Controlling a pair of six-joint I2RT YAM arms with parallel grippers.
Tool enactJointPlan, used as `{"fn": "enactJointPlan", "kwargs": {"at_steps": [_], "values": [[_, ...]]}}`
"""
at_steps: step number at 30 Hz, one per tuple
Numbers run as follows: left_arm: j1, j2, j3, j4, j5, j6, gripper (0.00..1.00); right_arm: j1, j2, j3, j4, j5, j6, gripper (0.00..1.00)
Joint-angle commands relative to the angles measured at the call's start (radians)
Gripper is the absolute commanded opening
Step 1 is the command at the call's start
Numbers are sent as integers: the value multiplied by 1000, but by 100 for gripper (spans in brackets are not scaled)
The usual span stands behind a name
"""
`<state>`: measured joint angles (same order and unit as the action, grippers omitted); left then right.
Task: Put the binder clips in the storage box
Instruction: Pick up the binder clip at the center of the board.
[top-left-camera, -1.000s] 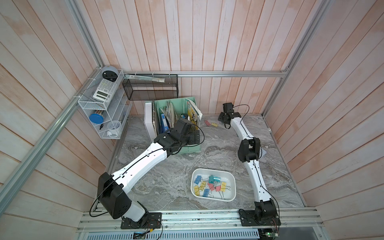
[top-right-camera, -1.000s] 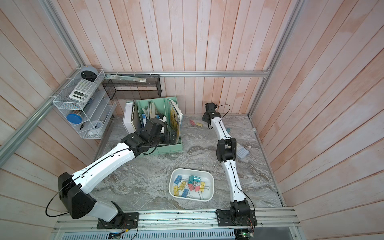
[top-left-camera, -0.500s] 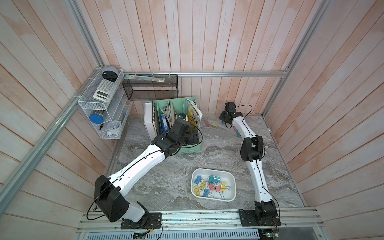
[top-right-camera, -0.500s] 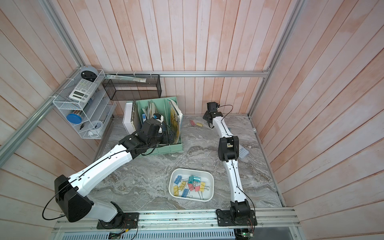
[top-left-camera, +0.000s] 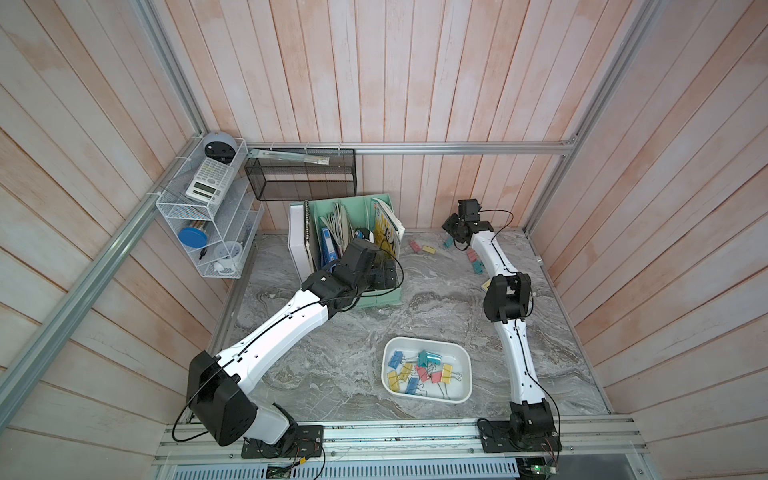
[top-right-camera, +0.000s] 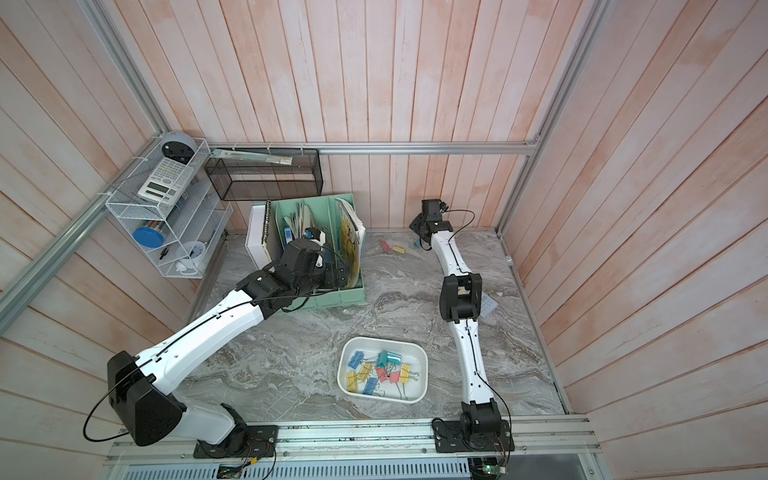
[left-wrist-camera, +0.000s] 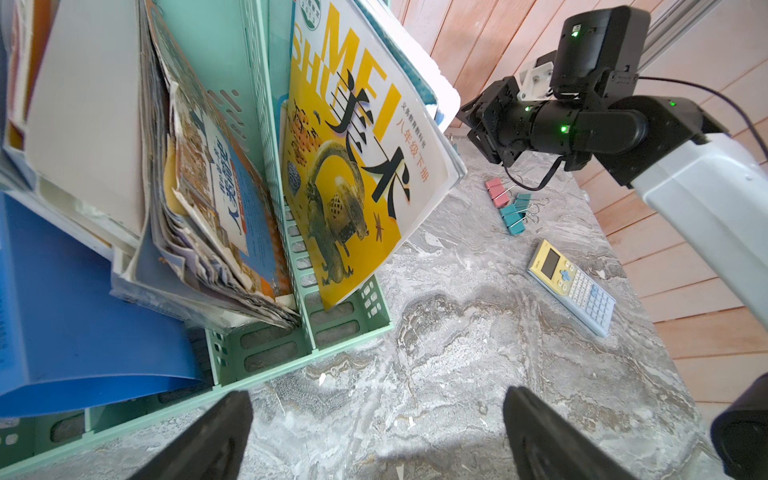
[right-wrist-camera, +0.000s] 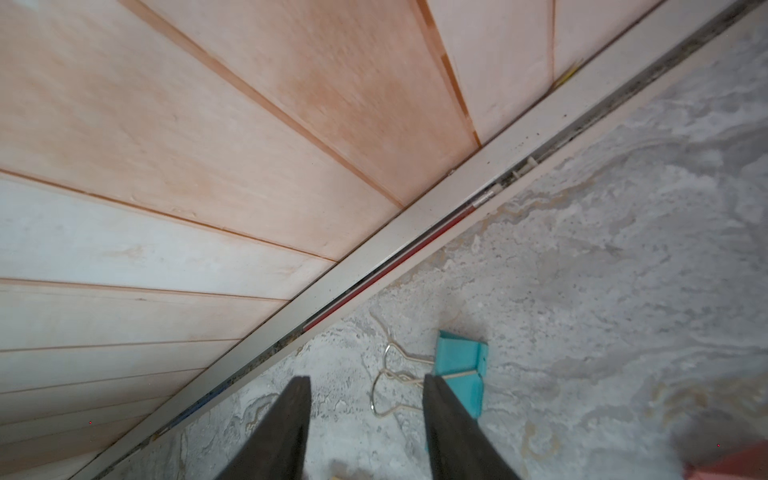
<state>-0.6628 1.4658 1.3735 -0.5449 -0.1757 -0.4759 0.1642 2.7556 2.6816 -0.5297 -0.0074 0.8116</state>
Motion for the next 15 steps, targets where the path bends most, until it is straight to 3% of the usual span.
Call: {"fn": "enactJointPlan", "kwargs": {"at_steps": [1, 10, 15], "values": [[8, -21, -13, 7, 5, -5, 100, 3, 64, 38, -6, -16, 16, 51], [17, -23, -16, 5, 8, -6, 100, 8, 122, 72, -66, -36, 57, 51], [20, -22, -19, 8, 16, -6, 100, 5, 119, 70, -188, -13, 91, 39]]}}
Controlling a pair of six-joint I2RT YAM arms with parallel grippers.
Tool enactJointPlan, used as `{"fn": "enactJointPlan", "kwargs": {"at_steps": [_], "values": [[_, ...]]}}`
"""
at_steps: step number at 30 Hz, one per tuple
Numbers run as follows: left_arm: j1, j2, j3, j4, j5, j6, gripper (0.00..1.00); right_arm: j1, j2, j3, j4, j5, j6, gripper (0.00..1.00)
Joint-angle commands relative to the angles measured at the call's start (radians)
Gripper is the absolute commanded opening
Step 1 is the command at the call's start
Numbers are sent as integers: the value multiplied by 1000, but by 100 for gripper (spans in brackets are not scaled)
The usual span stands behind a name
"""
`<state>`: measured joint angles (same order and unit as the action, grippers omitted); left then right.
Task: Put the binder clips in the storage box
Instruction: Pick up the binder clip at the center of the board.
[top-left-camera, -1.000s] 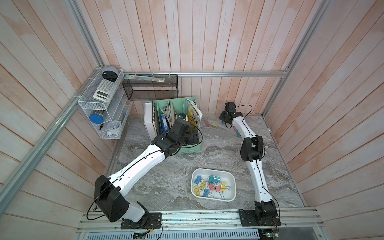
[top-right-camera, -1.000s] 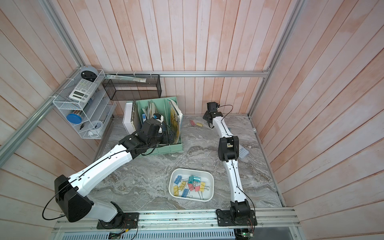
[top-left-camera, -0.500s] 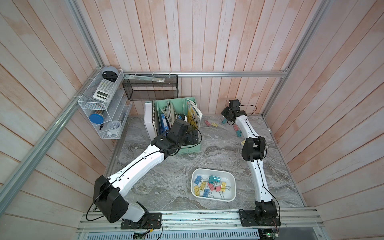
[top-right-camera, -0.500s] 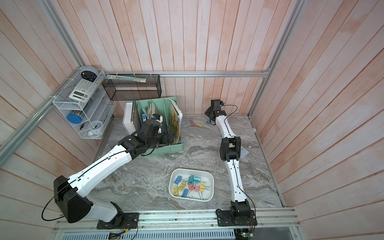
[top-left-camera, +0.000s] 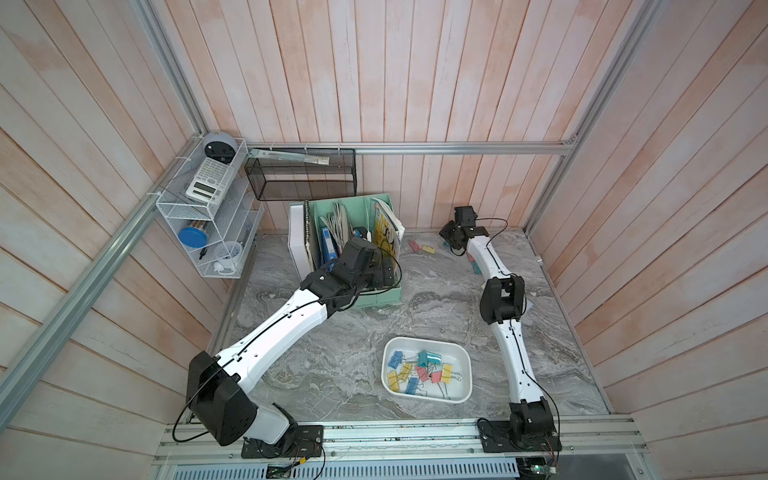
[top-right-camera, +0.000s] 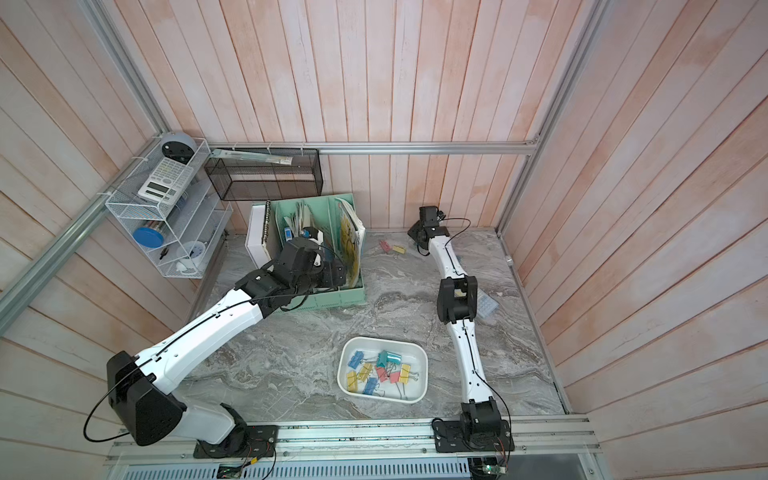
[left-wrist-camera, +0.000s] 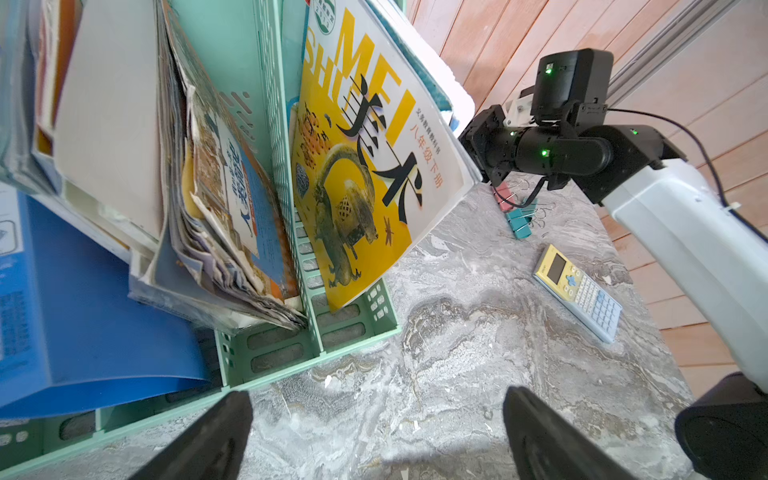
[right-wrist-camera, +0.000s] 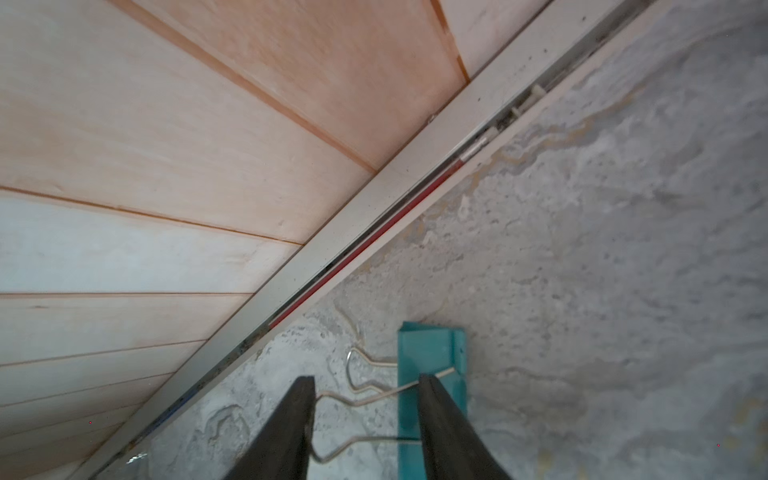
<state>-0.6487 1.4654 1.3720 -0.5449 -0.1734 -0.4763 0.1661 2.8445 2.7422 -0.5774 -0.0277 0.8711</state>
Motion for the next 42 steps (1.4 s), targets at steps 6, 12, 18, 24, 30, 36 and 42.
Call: {"fn": "enactJointPlan", "kwargs": {"at_steps": [6, 12, 18, 24, 30, 36, 42], "values": [[7, -28, -25, 13, 14, -10, 100, 1, 4, -24, -265, -27, 36, 32], [10, -39, -39, 19, 14, -24, 100, 1, -110, -163, -263, -50, 4, 20], [9, -47, -55, 37, 22, -39, 100, 1, -237, -278, -286, -47, -60, 2], [9, -64, -82, 82, 44, -54, 100, 2, -333, -334, -329, -45, -170, 0], [14, -85, -110, 158, 41, -30, 100, 22, -509, -393, -517, -177, -327, 0], [44, -68, -127, 214, 54, -10, 100, 101, -953, -959, -498, -263, -410, 0], [74, -57, -141, 249, 80, -5, 100, 293, -1341, -1396, -462, -306, -353, 0]]}}
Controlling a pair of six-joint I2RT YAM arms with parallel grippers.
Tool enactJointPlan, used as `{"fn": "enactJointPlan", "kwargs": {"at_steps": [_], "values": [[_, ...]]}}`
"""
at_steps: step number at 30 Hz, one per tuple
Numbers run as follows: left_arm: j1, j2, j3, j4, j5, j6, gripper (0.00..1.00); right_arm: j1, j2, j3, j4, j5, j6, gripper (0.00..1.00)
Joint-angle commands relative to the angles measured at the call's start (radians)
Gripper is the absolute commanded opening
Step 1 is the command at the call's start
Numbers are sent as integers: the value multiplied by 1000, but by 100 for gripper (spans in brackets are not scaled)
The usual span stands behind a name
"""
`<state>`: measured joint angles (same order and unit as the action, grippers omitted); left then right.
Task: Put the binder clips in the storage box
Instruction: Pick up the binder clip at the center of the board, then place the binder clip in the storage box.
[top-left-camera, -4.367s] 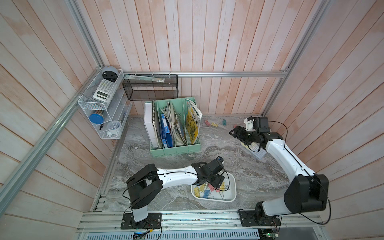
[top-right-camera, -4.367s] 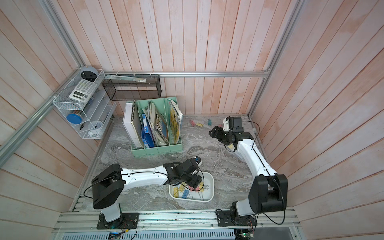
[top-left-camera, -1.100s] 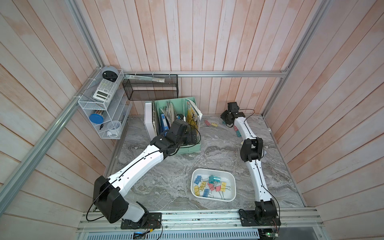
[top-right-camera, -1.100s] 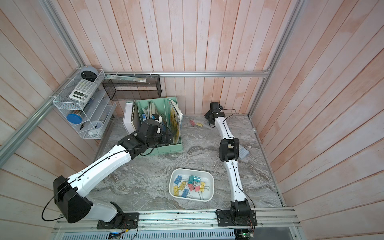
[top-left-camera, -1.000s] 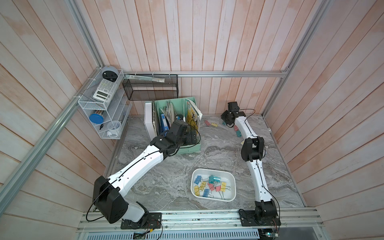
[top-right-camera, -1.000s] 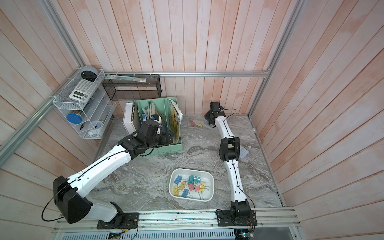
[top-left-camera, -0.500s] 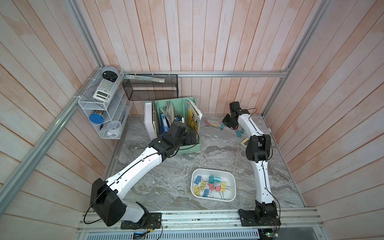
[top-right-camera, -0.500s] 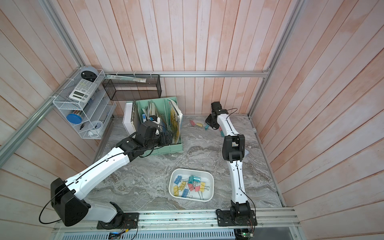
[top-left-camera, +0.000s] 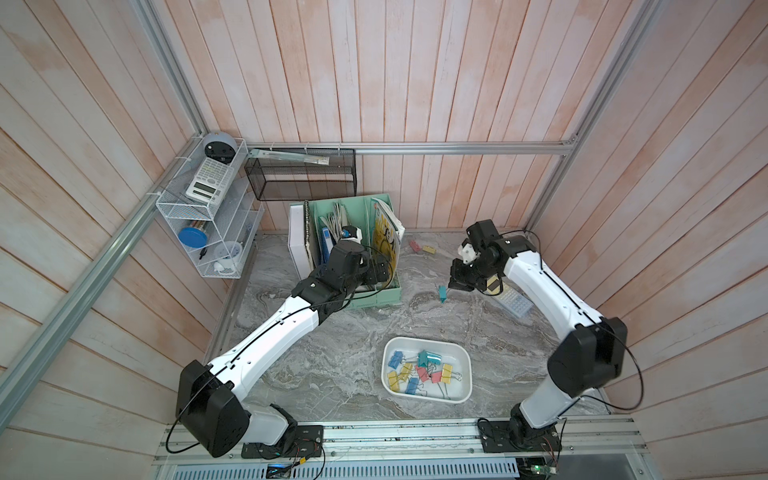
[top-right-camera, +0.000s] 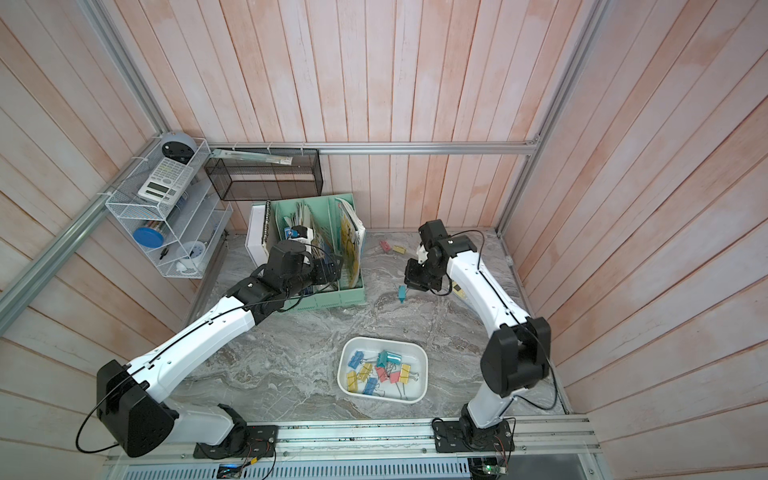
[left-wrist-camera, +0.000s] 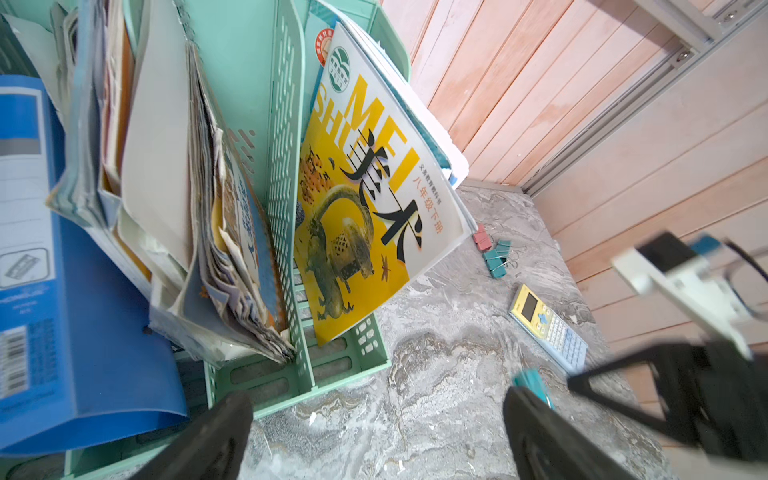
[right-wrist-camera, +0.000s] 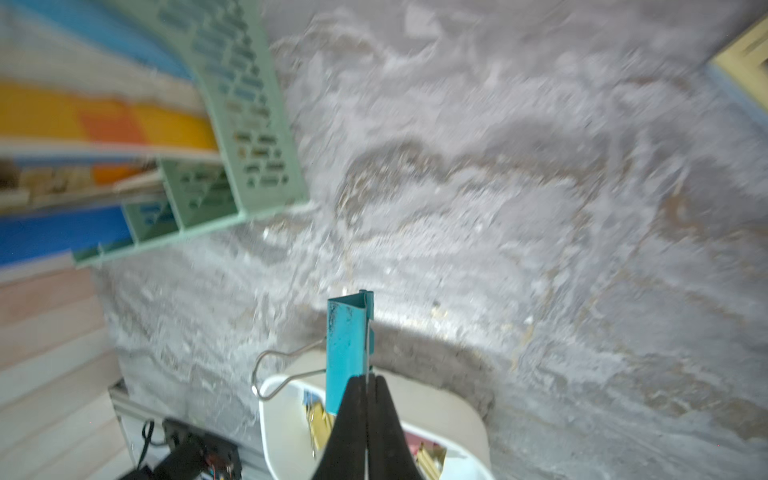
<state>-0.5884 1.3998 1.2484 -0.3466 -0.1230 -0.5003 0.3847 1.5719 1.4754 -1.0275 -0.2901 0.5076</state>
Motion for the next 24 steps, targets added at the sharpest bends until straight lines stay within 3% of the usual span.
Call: {"fn": "enactJointPlan", "kwargs": {"at_steps": [1, 5, 8, 11, 13, 17, 20, 22, 24], "values": [[18, 15, -16, 54, 42, 16, 100, 120, -101, -164, -15, -51, 22, 0], [34, 51, 13, 45, 98, 17, 100, 311, -180, -289, -45, -11, 63, 0], [38, 70, 22, 45, 127, 12, 100, 321, -231, -347, -4, 43, 93, 4], [41, 85, 26, 49, 151, 7, 100, 311, -222, -337, 5, 78, 75, 39], [44, 94, 35, 39, 158, 9, 100, 292, -191, -292, -16, 76, 45, 54], [49, 91, 47, 37, 163, 9, 100, 145, -108, -135, -9, 40, -9, 60], [50, 86, 53, 41, 158, 12, 100, 4, -26, -23, 92, 135, 47, 59], [50, 85, 62, 37, 155, 16, 100, -69, 42, 49, 142, 263, 110, 58], [50, 81, 68, 32, 153, 22, 100, -145, 124, 111, 208, 298, 151, 58]]}}
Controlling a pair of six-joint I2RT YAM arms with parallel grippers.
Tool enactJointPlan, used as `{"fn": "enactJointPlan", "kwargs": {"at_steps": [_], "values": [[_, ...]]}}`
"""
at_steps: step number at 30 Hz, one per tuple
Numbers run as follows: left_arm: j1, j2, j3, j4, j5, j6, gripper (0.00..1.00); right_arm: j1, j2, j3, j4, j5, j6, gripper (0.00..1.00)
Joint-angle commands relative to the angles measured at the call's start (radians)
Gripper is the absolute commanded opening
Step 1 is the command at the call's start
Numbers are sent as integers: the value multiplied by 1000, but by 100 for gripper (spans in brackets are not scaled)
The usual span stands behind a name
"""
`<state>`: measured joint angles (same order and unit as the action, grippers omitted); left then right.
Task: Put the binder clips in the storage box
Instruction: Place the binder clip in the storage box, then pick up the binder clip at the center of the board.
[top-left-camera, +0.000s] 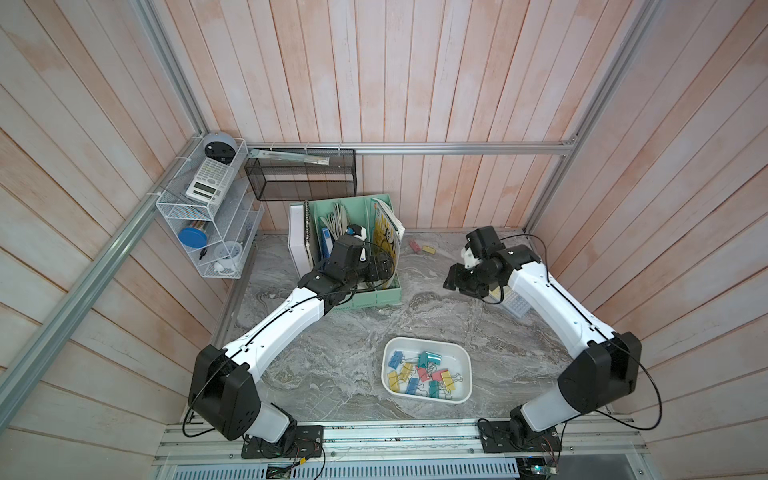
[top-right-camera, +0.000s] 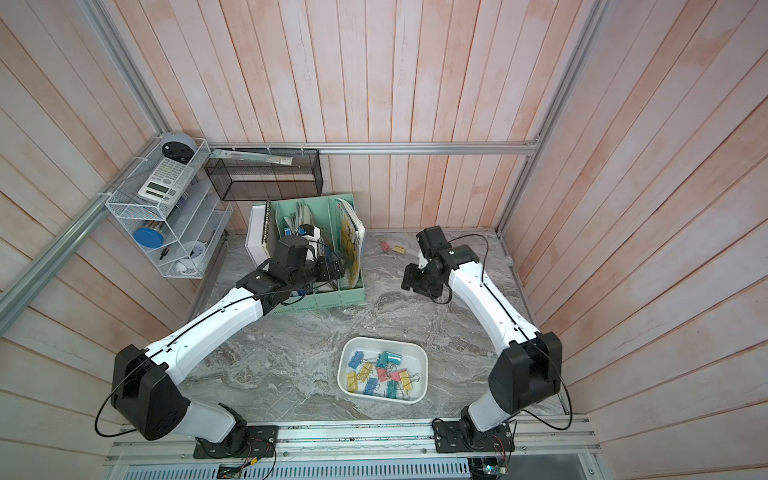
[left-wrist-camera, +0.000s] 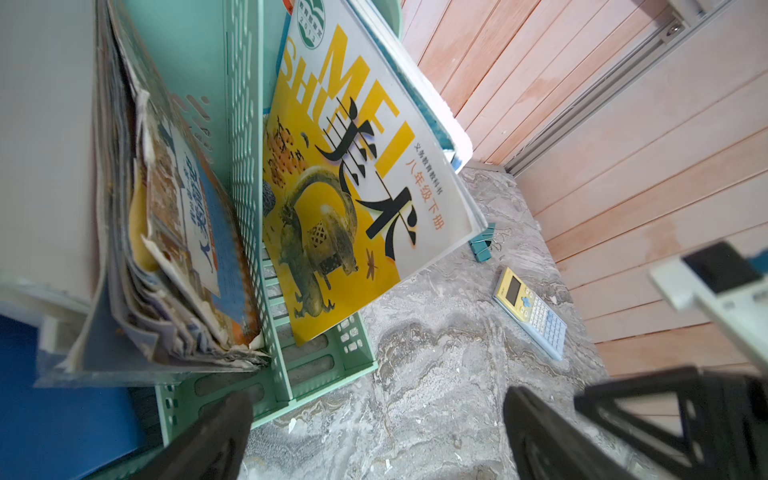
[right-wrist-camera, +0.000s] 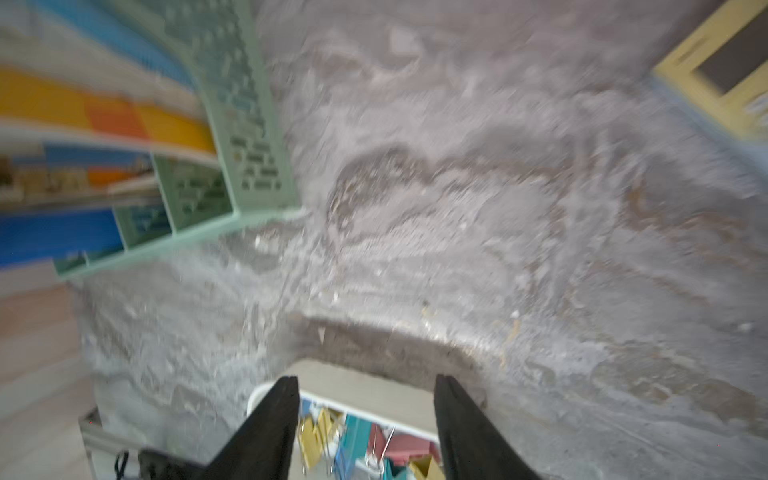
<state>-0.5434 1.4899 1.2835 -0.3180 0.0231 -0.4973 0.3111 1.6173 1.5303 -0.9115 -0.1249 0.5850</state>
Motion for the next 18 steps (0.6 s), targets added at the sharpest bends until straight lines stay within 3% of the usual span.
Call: {"fn": "enactJointPlan", "kwargs": {"at_steps": [1, 5, 9, 18], "values": [[5, -11, 33, 3, 6, 18, 100, -104, 120, 82, 109, 130, 89, 58], [7, -21, 40, -18, 0, 17, 100, -234, 331, 283, 72, 57, 105, 57], [7, -37, 31, -31, -20, 28, 100, -320, 533, 478, 11, 6, 38, 57], [7, -50, 20, -53, -56, 38, 100, -378, 800, 724, 13, -112, -10, 57]]}}
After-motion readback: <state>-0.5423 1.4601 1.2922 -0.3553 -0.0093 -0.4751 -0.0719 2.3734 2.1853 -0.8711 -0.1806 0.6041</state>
